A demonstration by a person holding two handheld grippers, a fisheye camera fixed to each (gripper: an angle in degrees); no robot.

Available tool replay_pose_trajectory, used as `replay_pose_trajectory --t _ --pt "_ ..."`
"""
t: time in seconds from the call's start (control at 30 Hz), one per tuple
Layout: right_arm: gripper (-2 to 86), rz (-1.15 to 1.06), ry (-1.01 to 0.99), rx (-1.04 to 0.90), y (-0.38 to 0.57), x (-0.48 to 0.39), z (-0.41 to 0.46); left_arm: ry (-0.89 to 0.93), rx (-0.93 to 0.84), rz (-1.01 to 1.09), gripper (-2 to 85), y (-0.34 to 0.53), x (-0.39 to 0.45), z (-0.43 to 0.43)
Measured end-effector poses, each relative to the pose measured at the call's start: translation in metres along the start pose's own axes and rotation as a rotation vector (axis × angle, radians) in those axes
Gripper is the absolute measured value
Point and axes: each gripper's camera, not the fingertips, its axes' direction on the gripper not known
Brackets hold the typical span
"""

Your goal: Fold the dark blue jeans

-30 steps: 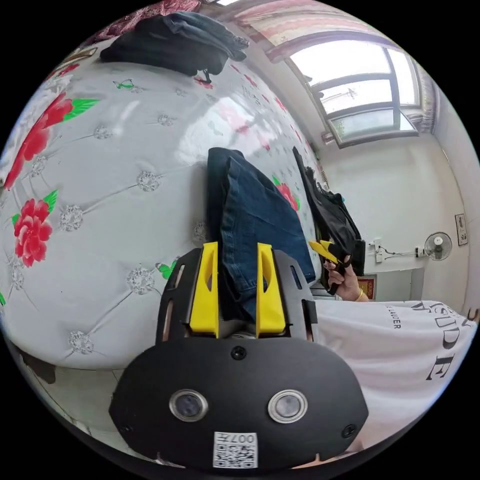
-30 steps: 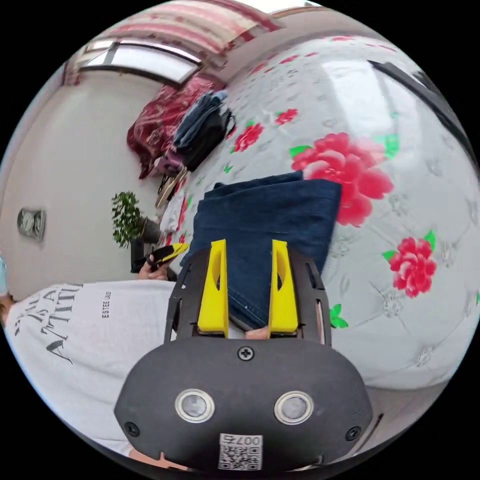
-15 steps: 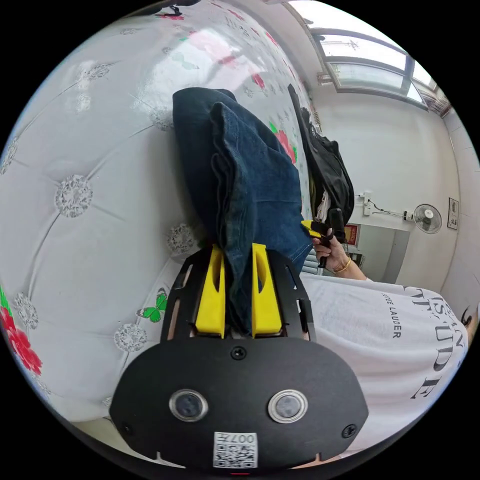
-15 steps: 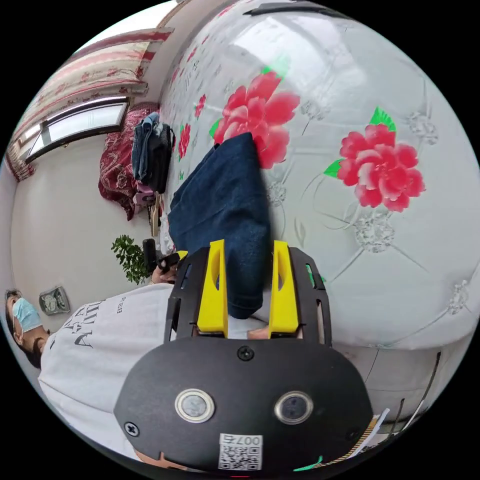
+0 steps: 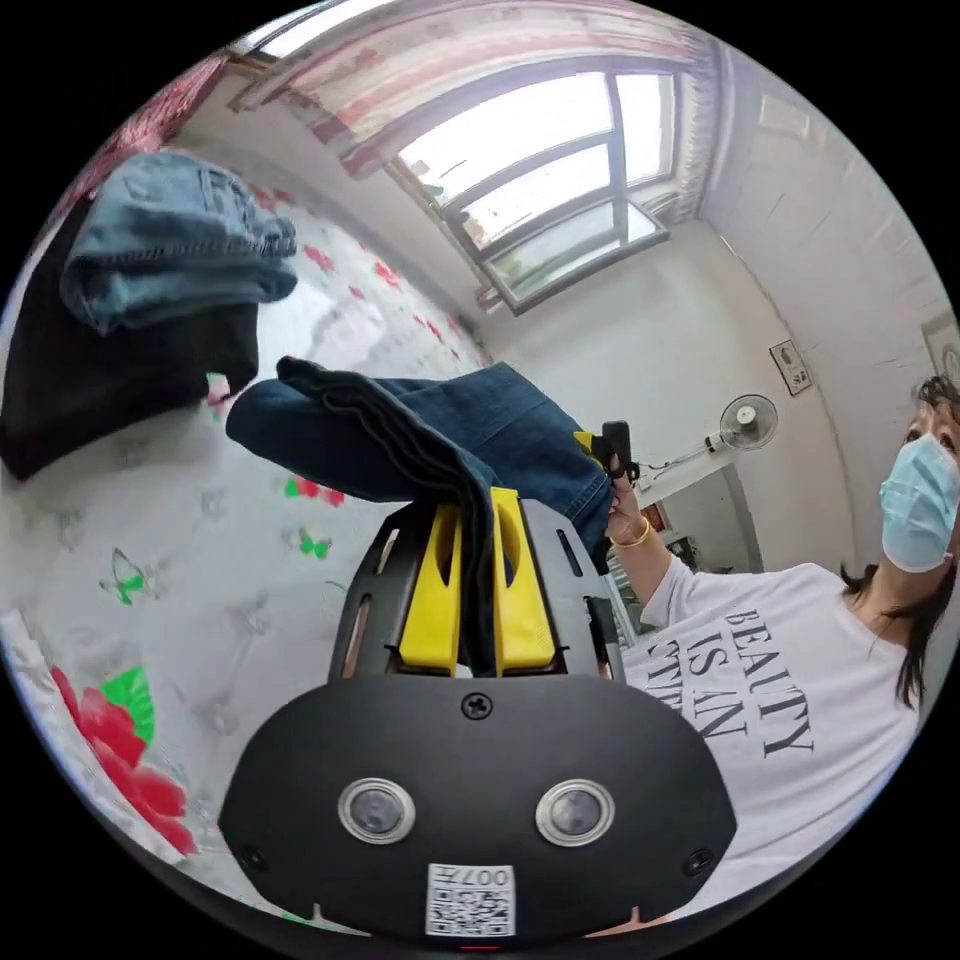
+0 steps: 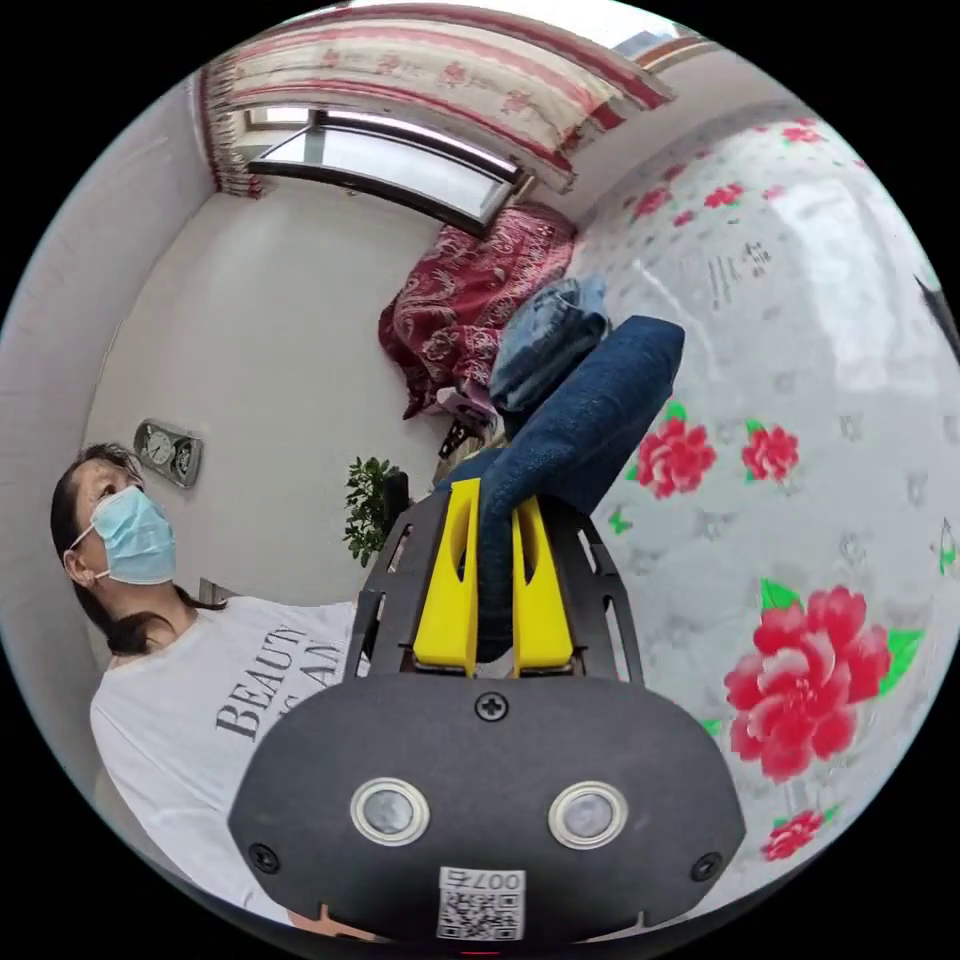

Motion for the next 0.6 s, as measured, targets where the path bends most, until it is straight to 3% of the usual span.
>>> replay_pose_trajectory --t 0.17,0.23,0.3,0.4,0.6 --pt "1.7 -0.173 0.031 0.045 -0.159 -0.057 0.095 -0.252 0.184 0.093 5.8 -0.116 0.001 -0.091" --pt "2.0 -0.177 0.123 0.047 -0.189 -0.055 0.136 -0.561 0.223 -0.057 8.5 -0.137 -0.023 -0.111" --pt "2.5 -0.134 0.209 0.037 -0.194 -0.036 0.177 -0.734 0.231 -0.174 9.6 -0.123 -0.043 -0.110" --pt "3.4 -0.079 0.260 -0.084 -0.144 0.009 0.240 -0.780 0.236 -0.221 9.9 -0.045 -0.068 -0.075" --pt "4.4 -0.103 0.686 -0.610 0.081 0.097 0.286 -0.902 -0.166 -0.387 9.7 0.156 -0.077 0.070"
